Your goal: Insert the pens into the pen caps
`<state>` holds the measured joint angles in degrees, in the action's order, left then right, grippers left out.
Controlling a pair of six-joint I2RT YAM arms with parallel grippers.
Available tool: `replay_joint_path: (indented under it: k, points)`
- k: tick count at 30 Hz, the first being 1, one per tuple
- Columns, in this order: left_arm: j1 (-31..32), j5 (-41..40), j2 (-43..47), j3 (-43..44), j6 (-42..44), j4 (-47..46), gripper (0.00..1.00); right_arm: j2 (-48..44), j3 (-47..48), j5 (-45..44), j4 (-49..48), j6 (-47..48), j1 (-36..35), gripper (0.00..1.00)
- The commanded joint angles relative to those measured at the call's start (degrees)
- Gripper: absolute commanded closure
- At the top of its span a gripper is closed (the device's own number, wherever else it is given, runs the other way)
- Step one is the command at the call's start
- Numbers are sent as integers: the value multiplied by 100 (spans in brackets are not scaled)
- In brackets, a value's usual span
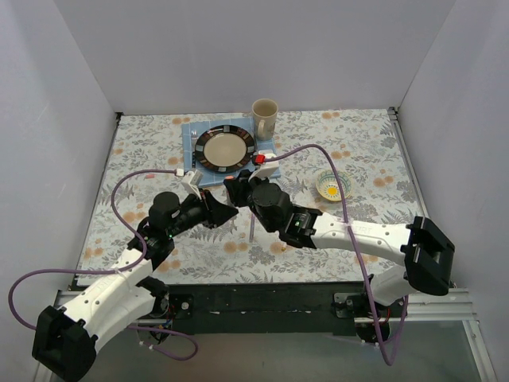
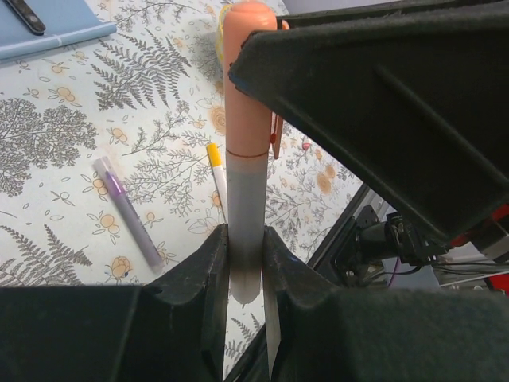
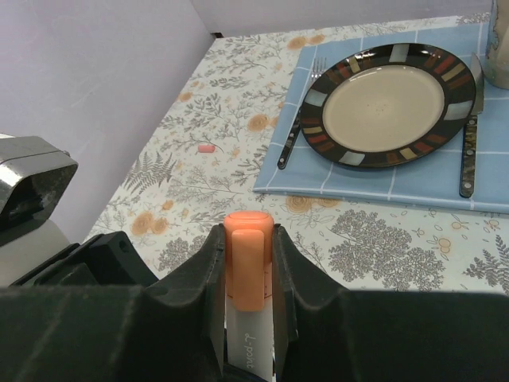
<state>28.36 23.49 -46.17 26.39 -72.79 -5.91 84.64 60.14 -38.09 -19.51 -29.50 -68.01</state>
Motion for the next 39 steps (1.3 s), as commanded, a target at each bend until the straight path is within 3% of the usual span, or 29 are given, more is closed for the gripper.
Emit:
replay_joint_path:
  k: [1, 5, 11, 13, 14, 15, 18, 21, 25, 28, 32, 39]
  points:
    - [-120, -450, 170, 472, 64, -701, 100, -246, -362, 389, -87, 154, -160, 99]
    - [-120, -353, 196, 516, 72, -771, 100, -360, -573, 643, -326, 146, -169, 99]
    - [-120, -345, 372, 569, 335, -806, 100, -422, -556, 1153, 333, -363, -169, 99]
    - [-120, -310, 390, 595, 415, -797, 100, -605, -617, 1189, 386, -487, -169, 88]
    - [-129, -283, 407, 604, 433, -806, 100, -676, -617, 1198, 395, -504, -169, 81]
    - [-120, -240, 407, 604, 476, -806, 100, -747, -609, 1198, 395, -505, -169, 67]
    - [-120, 67, 434, 604, 520, -894, 100, -1037, -495, 1076, 474, -426, -160, 49]
    - [-129, 419, 434, 639, 608, -894, 100, -1362, -433, 864, 448, -198, -160, 36]
    - [-120, 894, 469, 727, 810, -710, 100, -1818, -380, 899, 395, 259, -81, 32]
    - [-120, 1429, 521, 745, 951, -692, 100, -2073, -284, 1827, 307, 839, 198, 30]
    - [-120, 2132, 530, 745, 1021, -674, 100, -2241, 23, 3759, 561, 1060, 823, 23]
    - [-120, 2968, 469, 665, 802, -1043, 100, -2145, 358, 5337, 677, 1113, 1395, 28]
